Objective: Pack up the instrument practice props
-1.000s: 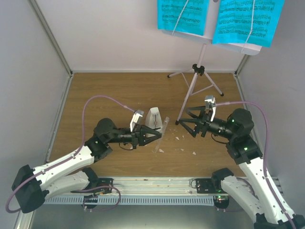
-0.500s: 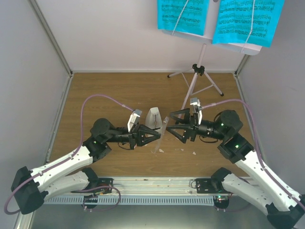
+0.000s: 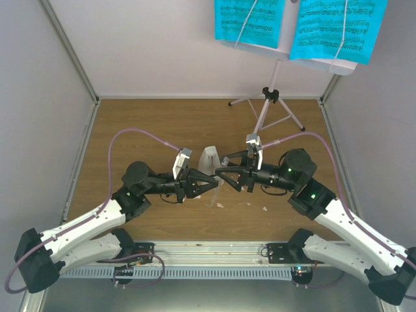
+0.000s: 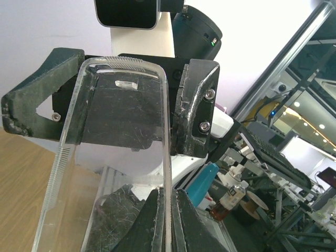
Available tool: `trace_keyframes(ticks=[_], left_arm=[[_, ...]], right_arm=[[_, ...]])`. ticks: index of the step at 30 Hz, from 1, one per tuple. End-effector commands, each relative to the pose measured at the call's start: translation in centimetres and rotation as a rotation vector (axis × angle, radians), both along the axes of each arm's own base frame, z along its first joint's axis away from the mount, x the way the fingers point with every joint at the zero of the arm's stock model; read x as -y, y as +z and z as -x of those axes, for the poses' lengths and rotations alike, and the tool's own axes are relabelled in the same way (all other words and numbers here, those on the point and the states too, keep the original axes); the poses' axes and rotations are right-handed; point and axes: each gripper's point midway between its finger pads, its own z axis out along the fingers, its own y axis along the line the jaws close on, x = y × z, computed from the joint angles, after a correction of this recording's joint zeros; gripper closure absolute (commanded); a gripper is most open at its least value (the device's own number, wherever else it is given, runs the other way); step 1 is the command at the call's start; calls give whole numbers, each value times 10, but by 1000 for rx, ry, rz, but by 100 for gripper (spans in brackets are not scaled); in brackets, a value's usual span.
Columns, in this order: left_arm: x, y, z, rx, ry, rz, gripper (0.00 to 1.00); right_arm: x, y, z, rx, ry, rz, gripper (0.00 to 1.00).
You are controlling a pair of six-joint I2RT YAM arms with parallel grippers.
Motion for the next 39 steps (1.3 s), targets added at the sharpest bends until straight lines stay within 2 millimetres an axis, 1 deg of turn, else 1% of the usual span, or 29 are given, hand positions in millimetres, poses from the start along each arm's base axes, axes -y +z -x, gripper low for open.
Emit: trace_keyframes(ticks=[1,5,9,11,16,20,23,24,26,27,28,29,31,33,35,37,39], left_arm=[[-7,21,2,69,18,55,100],[-7,21,2,68,20,58,100],[-8,21,3,70,22,61,100],[-9,22,4,70,23,63,100],[-11,23,4,70,30,67,100],[-12,19,1,59,49,61,100],[-11,13,-4,38,74,43,100],[-11,11,-6,30,84,37,96],[-12,7,-10,18,111,23,76],[-12,4,-13,9,129,11,63],[-13,2,-16,4,151,-3,48],[-14,-1,-20,-9,179,-20,30],[-18,-11,-30,-47,236,-56,12],[-22,-23,-36,-90,274,-75,2],[-27,-39,-43,-148,313,-104,1],[-32,-59,-53,-210,364,-154,1],[-38,-74,-59,-249,412,-194,1]], right_arm=[[-1,12,1,29,-10,-27,32],[-4,8,2,21,10,-20,32],[-6,4,3,11,21,-9,29],[-6,1,3,6,18,-5,29],[-5,1,4,6,18,-8,41],[-4,4,5,14,17,-13,49],[-3,4,3,24,2,-11,51],[-2,5,2,30,-6,-8,52],[1,6,0,47,-30,5,52],[2,5,-2,51,-47,20,52],[5,4,-5,61,-67,35,52],[8,3,-9,70,-99,54,52],[14,-2,-15,90,-151,99,52],[21,-15,-21,103,-202,156,52],[29,-35,-28,106,-260,209,52],[36,-54,-35,102,-315,243,52],[42,-63,-41,109,-367,245,52]])
